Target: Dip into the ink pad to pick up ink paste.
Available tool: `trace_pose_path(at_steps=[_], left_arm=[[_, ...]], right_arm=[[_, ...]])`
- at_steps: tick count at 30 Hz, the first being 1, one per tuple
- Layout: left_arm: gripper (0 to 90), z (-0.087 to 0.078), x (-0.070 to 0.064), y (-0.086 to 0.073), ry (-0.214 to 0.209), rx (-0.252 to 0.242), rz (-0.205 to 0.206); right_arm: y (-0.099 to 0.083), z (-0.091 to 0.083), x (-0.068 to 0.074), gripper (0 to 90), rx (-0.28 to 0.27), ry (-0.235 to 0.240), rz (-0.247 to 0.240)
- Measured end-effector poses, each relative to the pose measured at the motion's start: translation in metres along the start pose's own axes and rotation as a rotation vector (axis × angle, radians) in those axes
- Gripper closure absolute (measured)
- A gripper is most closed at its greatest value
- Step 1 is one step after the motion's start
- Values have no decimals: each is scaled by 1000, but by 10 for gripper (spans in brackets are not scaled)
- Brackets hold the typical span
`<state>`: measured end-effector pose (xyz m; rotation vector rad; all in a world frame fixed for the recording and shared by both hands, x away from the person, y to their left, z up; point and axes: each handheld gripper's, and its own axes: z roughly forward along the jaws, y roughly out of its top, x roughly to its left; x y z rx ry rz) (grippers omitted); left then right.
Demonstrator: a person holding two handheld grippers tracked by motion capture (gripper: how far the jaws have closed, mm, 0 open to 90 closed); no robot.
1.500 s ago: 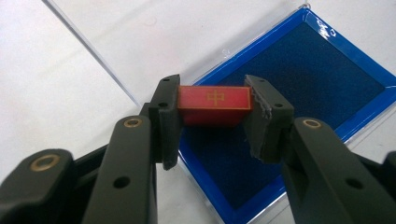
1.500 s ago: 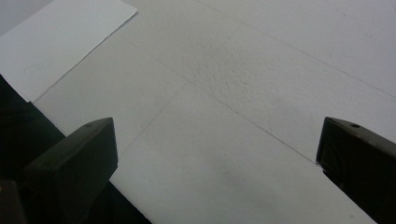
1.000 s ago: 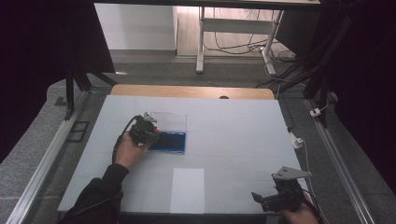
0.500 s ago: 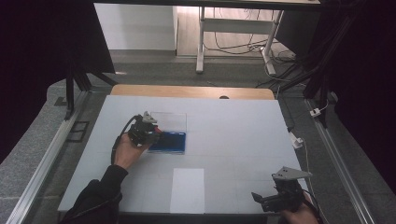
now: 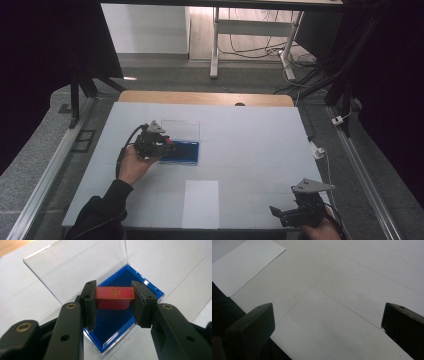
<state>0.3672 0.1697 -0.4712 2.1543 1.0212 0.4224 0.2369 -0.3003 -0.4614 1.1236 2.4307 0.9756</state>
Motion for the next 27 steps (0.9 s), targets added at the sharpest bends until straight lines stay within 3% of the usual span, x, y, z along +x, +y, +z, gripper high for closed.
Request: trace_pose_path(at_steps=[9,27], left_arm=[[583,-16,-7,-5,-45,-20,-32],[583,-37,-35,-16,-126,-11,19]], right_arm=[[0,0,0,0,-1,-1,0],[0,0,0,0,-3,0,-3]])
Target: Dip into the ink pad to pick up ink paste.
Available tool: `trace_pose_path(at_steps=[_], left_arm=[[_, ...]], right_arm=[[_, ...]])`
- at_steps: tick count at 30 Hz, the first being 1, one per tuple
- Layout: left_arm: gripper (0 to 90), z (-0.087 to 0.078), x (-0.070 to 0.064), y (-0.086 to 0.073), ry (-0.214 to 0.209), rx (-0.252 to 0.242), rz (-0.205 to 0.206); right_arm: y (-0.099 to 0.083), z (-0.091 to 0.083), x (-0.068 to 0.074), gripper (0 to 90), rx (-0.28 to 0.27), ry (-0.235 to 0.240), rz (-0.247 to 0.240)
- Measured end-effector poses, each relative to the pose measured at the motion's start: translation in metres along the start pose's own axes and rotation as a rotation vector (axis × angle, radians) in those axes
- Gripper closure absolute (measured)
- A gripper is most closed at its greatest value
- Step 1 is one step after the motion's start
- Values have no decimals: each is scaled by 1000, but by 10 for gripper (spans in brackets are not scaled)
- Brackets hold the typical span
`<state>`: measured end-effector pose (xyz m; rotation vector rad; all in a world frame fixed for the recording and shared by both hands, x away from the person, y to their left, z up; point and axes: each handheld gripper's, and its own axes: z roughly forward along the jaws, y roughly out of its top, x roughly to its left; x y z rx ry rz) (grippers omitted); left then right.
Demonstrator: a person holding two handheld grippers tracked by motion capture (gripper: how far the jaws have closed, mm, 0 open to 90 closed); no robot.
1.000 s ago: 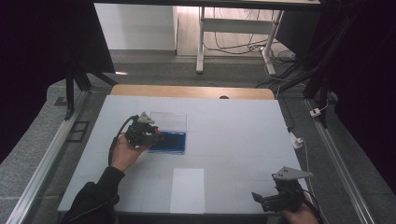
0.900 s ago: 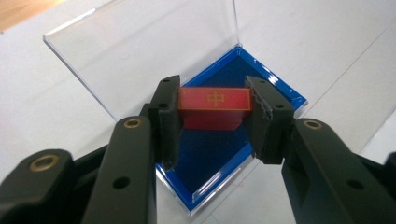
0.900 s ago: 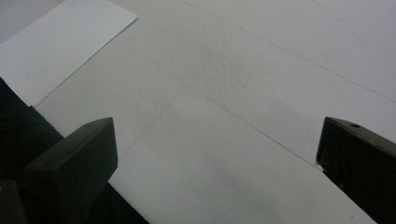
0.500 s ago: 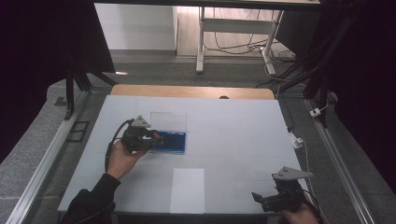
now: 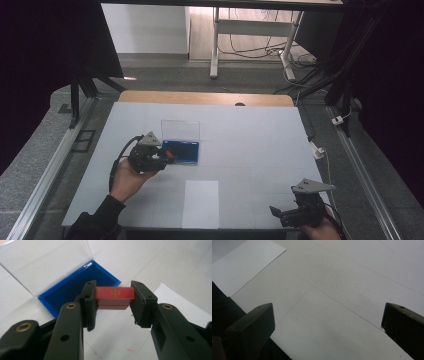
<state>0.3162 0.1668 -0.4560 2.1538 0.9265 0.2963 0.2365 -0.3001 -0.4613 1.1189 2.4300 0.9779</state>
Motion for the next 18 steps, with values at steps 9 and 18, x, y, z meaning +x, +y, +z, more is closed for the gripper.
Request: trace_pose_path(at_steps=[9,18], left_arm=[[583,-1,-17,-2,-34,13,31],[583,-3,-34,-3,-73,30,69]], right_arm=[[0,0,0,0,0,0,0],[0,0,0,0,-1,0,-1]])
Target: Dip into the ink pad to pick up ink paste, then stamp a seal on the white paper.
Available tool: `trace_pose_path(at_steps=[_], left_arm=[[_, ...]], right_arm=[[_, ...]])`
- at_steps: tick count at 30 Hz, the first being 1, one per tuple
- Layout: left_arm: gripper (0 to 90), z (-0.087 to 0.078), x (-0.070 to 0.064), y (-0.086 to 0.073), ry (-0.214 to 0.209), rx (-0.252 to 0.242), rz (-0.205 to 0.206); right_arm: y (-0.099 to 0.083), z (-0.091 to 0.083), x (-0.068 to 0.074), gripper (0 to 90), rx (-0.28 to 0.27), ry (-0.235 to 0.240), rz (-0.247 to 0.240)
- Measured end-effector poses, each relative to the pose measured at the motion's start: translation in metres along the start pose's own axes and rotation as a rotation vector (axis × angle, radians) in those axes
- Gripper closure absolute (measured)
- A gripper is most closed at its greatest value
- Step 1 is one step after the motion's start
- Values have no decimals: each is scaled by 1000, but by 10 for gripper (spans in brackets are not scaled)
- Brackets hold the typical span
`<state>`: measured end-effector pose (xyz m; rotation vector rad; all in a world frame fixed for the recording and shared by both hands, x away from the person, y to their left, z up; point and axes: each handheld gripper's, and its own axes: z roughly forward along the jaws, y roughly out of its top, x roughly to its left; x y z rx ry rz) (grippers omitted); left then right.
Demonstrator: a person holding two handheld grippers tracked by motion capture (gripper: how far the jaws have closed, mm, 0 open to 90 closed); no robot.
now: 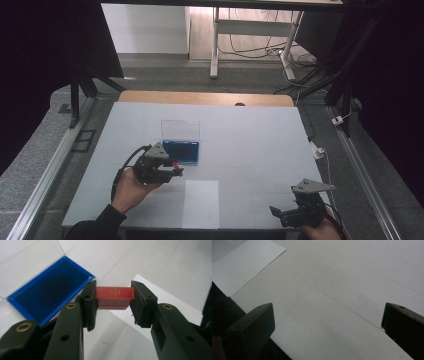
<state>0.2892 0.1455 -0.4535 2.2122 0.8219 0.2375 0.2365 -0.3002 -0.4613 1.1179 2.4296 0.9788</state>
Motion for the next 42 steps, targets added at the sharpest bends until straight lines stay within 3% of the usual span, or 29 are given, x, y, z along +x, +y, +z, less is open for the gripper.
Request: trace_pose_path(at_steps=[24,42], left_arm=[[583,25,-39,7,-79,45,87],[584,67,-49,11,-86,85,110]], right_arm=[[0,0,0,0,4,1,-5],[0,1,1,0,14,0,-13]])
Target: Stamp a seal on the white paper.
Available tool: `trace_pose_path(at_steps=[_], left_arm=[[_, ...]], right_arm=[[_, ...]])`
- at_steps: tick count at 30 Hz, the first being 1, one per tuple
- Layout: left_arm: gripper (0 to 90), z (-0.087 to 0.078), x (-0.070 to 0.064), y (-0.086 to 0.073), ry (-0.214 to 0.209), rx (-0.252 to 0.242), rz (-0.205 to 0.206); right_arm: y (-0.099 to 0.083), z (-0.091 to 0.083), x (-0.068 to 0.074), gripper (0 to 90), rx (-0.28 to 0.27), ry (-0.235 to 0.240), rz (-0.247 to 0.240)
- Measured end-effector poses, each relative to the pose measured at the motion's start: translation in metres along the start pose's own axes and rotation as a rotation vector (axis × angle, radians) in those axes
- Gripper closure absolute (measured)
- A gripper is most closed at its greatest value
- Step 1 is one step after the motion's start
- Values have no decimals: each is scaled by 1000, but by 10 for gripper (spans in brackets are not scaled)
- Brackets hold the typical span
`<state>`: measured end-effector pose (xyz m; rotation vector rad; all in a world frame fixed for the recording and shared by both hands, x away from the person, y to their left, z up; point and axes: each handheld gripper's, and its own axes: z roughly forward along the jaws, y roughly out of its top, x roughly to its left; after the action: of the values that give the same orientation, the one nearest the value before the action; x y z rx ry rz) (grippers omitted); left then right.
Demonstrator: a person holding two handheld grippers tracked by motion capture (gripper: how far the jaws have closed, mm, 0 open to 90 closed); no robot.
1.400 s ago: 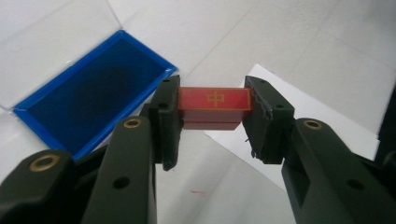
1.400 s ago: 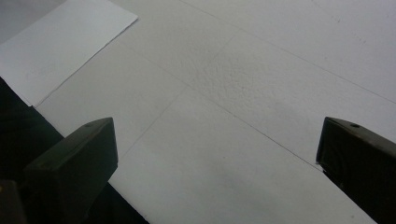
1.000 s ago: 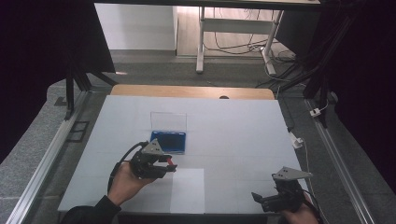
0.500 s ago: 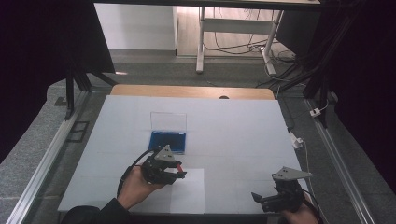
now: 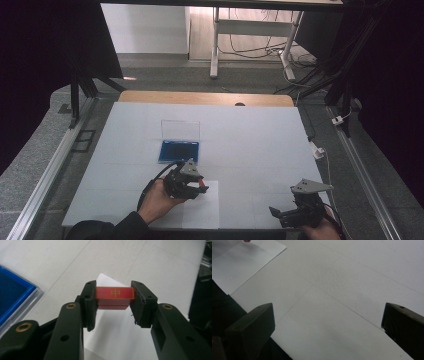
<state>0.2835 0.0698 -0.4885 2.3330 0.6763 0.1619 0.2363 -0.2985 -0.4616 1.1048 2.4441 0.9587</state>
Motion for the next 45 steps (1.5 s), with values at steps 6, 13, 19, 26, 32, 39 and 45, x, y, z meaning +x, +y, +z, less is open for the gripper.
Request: trace_pose_path(at_steps=[6,13,19,26,32,39,45], left_arm=[[583,12,2,-3,13,25,-6],[583,19,3,-6,14,51,0],[587,20,-2,-7,42,47,6],[589,21,-7,-9,75,40,0],[590,22,-15,-9,121,41,22],[589,21,-2,-11,40,28,-41],[588,21,1,-11,21,29,-46]], right_arm=[[0,0,0,0,-1,1,-1],[0,0,0,0,-2,2,-3],[0,0,0,0,-1,3,-3],[0,0,0,0,1,3,-7],[0,1,0,0,4,5,-6],[0,0,1,0,3,3,-7],[0,1,0,0,3,4,-6]])
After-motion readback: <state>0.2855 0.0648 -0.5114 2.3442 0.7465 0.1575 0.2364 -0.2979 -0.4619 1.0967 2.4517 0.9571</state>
